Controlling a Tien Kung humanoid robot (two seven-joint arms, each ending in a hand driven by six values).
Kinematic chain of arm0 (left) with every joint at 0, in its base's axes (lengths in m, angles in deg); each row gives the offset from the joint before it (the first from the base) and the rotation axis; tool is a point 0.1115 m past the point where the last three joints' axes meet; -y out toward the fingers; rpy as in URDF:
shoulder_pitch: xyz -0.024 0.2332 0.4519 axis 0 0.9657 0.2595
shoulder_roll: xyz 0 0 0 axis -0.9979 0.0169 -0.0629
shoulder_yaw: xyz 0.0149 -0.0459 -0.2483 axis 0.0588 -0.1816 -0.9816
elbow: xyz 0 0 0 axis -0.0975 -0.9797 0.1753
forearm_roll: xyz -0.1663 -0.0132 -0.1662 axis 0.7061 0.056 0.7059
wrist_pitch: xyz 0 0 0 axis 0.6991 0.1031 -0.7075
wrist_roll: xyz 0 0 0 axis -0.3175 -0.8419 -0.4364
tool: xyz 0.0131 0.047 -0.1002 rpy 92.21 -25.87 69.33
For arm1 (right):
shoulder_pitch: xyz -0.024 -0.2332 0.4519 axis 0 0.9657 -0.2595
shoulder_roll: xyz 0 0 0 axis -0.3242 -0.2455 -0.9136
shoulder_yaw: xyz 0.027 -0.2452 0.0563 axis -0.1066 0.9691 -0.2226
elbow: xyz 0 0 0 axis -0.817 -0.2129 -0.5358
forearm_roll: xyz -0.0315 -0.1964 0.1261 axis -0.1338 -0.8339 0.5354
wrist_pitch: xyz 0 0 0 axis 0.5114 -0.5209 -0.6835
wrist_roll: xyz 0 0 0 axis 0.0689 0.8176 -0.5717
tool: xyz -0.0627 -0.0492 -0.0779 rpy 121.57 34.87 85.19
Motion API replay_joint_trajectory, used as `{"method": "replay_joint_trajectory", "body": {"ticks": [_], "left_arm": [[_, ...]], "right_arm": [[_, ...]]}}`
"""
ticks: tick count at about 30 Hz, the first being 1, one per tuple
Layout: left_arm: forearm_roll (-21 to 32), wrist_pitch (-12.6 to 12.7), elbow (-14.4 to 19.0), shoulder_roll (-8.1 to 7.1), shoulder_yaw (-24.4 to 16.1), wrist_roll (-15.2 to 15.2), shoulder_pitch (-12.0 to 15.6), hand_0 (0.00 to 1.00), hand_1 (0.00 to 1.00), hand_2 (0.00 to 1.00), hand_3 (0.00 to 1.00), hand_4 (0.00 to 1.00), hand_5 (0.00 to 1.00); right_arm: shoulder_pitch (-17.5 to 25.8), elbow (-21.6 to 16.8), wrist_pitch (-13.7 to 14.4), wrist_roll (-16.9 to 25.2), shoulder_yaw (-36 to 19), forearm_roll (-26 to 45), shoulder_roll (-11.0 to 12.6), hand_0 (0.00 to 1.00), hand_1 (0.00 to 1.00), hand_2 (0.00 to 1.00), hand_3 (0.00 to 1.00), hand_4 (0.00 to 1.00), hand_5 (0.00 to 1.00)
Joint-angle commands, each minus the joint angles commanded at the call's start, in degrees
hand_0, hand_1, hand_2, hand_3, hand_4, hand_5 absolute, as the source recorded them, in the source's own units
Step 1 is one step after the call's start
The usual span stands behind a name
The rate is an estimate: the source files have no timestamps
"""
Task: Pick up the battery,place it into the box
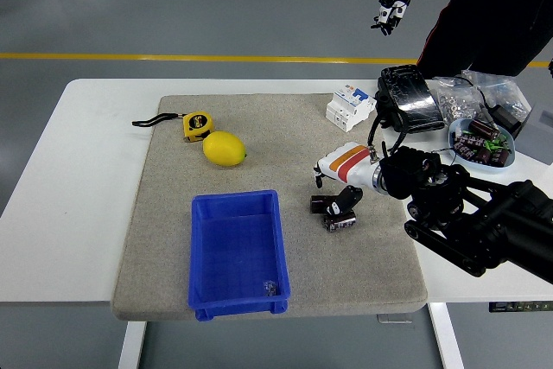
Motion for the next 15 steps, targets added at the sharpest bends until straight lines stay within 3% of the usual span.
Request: {"method": "replay_joint_trajectory", "body": {"ticks": [15], "left_arm": [[-0.70, -0.19, 0.01, 0.06, -0.43, -0.21, 0.52, 0.646, 0.636, 0.643, 0.578, 0.626, 0.570]], "right_arm": [[1.23, 0.51, -1.24, 0.58, -1.23, -1.53, -0.81, 0.545, 0.620, 0.721, 0.623, 0.845, 0.389]]}}
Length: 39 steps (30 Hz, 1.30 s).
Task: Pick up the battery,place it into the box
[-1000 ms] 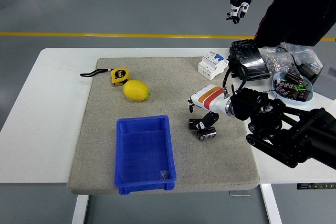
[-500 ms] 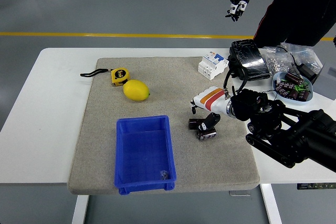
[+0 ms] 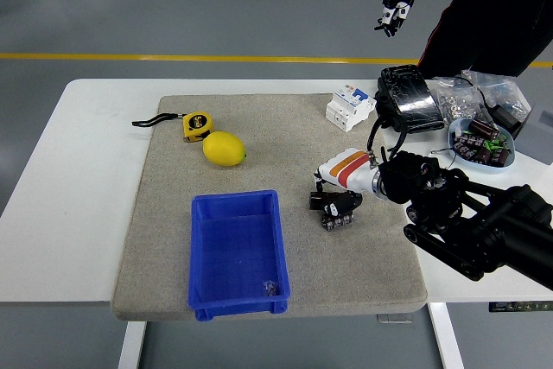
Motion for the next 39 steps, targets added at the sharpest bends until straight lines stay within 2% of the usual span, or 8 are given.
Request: {"method": "replay_joint_trajectory", "body": {"ticks": [10, 16, 30, 31, 39], "left_arm": [[0.13, 0.12, 0.00, -0.09, 0.24, 0.13, -0.23, 0.647, 0.636, 0.644, 0.578, 0.626, 0.571], [0.81, 0.36, -0.02, -0.01, 0.65, 0.27, -0.47, 0.647, 0.636, 0.644, 0.579, 0.626, 0.571], [1.27, 0.36, -0.01, 0.06, 0.89, 0.33, -0.66, 0.647, 0.637, 0.645, 0.579, 0.627, 0.570], [1.32, 0.37, -0.01, 0.08, 0.92, 0.33, -0.69, 0.647, 0.636, 0.646, 0.580, 0.627, 0.571], [1.68, 0.41, -0.01, 0.06, 1.16, 0.37, -0.74, 0.647, 0.637, 0.645, 0.579, 0.627, 0.571]], "right_arm": [[-0.67, 0.78, 1.96, -0.97, 1.10, 1.48, -0.10, 0.545, 0.620, 0.718, 0.620, 0.840, 0.390], [-0.51, 1.07, 0.01, -0.14, -0.17, -0.38, -0.20, 0.545, 0.619, 0.718, 0.621, 0.839, 0.387], [-0.64, 1.45, -1.18, 0.46, -1.22, -1.81, -0.97, 0.546, 0.618, 0.716, 0.618, 0.837, 0.386], [-0.60, 1.57, -1.33, 0.51, -1.34, -1.94, -1.01, 0.512, 0.603, 0.696, 0.597, 0.833, 0.386], [-0.56, 1.20, -2.05, 0.55, -1.54, -1.62, -1.28, 0.502, 0.597, 0.677, 0.594, 0.833, 0.383]]}}
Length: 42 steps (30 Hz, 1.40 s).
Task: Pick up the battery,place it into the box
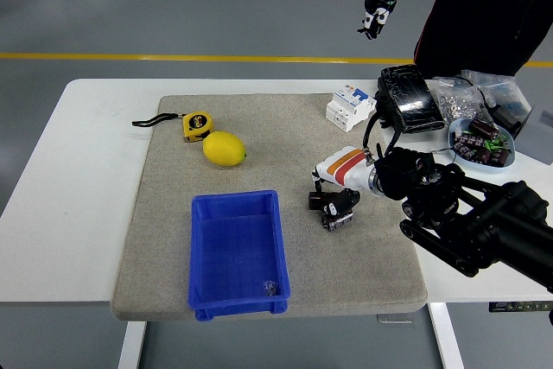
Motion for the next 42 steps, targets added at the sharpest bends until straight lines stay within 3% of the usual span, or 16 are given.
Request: {"method": "replay_joint_trajectory", "body": {"ticks": [3, 4, 15, 16, 21, 22, 27, 28, 42], "left_arm": [[0.03, -0.02, 0.01, -0.01, 0.03, -0.01, 0.01, 0.647, 0.637, 0.645, 0.579, 0.627, 0.571], [0.03, -0.02, 0.01, 0.00, 0.01, -0.02, 0.01, 0.647, 0.637, 0.643, 0.579, 0.627, 0.571], [0.10, -0.04, 0.02, 0.00, 0.07, -0.05, 0.00, 0.647, 0.637, 0.643, 0.579, 0.627, 0.571], [0.10, -0.04, 0.03, 0.01, 0.06, -0.06, 0.00, 0.647, 0.636, 0.643, 0.579, 0.628, 0.571], [0.10, -0.01, 0.03, 0.03, 0.07, -0.08, 0.01, 0.647, 0.636, 0.643, 0.579, 0.628, 0.571], [0.09, -0.01, 0.04, 0.03, 0.07, -0.08, 0.01, 0.648, 0.635, 0.642, 0.579, 0.628, 0.572], [-0.04, -0.02, 0.05, 0.02, 0.04, -0.09, 0.03, 0.648, 0.635, 0.642, 0.579, 0.628, 0.572], [-0.10, -0.03, 0.05, 0.02, 0.02, -0.10, 0.04, 0.648, 0.635, 0.642, 0.579, 0.628, 0.573], [-0.68, -0.07, 0.04, 0.00, -0.27, -0.12, 0.24, 0.648, 0.635, 0.642, 0.579, 0.628, 0.573]], "right_arm": [[0.06, 0.00, -0.45, -0.04, -0.24, 0.53, -0.11, 0.502, 0.597, 0.677, 0.594, 0.833, 0.383], [0.09, 0.02, -0.60, -0.06, -0.30, 0.68, -0.12, 0.542, 0.611, 0.693, 0.602, 0.835, 0.382], [0.49, 0.36, -0.53, -0.59, -0.46, 2.84, -0.18, 0.539, 0.613, 0.696, 0.608, 0.837, 0.381], [0.58, 0.42, -0.60, -0.50, -0.57, 2.82, -0.18, 0.417, 0.542, 0.614, 0.551, 0.823, 0.375], [0.81, 0.56, -1.00, -0.30, -0.93, 2.42, -0.10, 0.417, 0.542, 0.614, 0.551, 0.823, 0.375], [0.85, 0.58, -0.96, -0.27, -0.97, 2.40, -0.09, 0.257, 0.387, 0.440, 0.469, 0.785, 0.360], [0.94, 0.54, -0.28, 0.00, -1.00, 2.61, -0.07, 0.257, 0.387, 0.440, 0.469, 0.785, 0.360], [0.95, 0.53, -0.14, 0.06, -0.97, 2.66, -0.06, 0.180, 0.307, 0.361, 0.414, 0.767, 0.377], [0.81, 0.36, 2.51, -0.18, 0.35, 4.36, 0.34, 0.174, 0.300, 0.360, 0.417, 0.756, 0.372]]}}
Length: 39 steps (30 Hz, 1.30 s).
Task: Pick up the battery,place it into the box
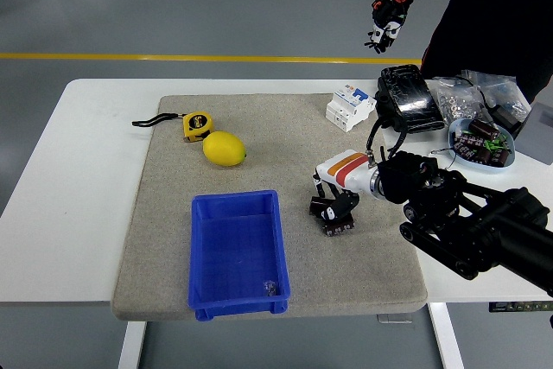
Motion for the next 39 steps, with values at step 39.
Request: {"method": "replay_joint_trajectory", "body": {"ticks": [39], "left_arm": [[-0.73, -0.60, -0.10, -0.30, -0.60, 0.03, 0.88, 0.646, 0.636, 0.641, 0.579, 0.626, 0.571]], "right_arm": [[-1.09, -3.80, 13.35, -3.53, 9.41, 11.51, 3.29, 0.173, 0.300, 0.374, 0.422, 0.722, 0.351]]}}
